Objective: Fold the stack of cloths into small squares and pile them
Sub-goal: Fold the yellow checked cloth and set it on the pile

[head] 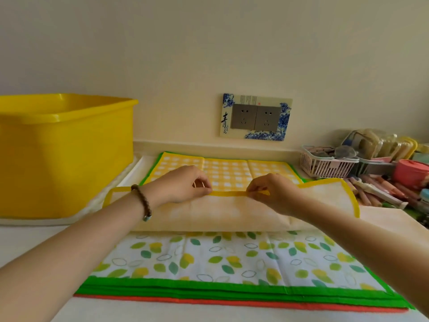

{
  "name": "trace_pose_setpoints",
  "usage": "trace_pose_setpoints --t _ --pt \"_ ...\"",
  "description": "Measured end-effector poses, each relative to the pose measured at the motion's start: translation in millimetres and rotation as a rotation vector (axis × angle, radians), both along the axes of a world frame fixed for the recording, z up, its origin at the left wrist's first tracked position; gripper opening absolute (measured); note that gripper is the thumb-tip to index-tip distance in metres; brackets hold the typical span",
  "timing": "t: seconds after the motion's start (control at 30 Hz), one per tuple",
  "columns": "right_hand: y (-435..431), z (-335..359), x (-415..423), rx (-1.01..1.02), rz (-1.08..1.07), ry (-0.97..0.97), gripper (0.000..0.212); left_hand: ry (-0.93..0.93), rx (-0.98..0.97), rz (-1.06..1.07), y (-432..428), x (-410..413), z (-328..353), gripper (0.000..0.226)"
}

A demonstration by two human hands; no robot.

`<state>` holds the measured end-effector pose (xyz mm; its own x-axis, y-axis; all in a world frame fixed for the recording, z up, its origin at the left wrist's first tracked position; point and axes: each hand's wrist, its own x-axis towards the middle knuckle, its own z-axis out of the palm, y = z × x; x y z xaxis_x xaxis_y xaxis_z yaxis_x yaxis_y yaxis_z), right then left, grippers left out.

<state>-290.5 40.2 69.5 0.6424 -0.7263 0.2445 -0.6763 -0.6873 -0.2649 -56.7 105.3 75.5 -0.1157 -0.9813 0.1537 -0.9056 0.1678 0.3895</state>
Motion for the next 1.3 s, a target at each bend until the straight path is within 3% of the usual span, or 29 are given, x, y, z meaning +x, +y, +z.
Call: trace_pose_setpoints --t 0.23,0.43,0.73,0.97,1.17,1.3 --pt "-45.5 -29.8 22.8 0.055 -0.117 -0.177 0.019 -0.015 -0.298 0.151 -29.5 8.2 -28.7 0.018" --pt "-76.5 -51.5 33.7 0.074 -0.177 -0.144 0.018 0.027 -0.218 0.146 -42.4 13.7 -51.6 0.037" --pt "-83.5 -54.6 48.8 -0.095 -0.205 -0.121 0.025 -0.105 -0.107 0.128 -45.8 11.3 -72.9 0.045" --pt "-44.4 -67.2 82.1 -0.006 -0.072 -0.059 0.034 -0.145 0.005 0.120 -48.3 9.9 -82.8 0.051" --pt "-35.2 -85.1 94.2 0.028 -0.084 0.036 0.046 -0.113 -0.028 0.107 -52.4 11.6 -91.7 0.046" --pt "-33.8 -89.6 90.5 0.080 -0.095 0.072 0.048 -0.150 0.062 0.098 -55.0 14.4 -96.1 0.050"
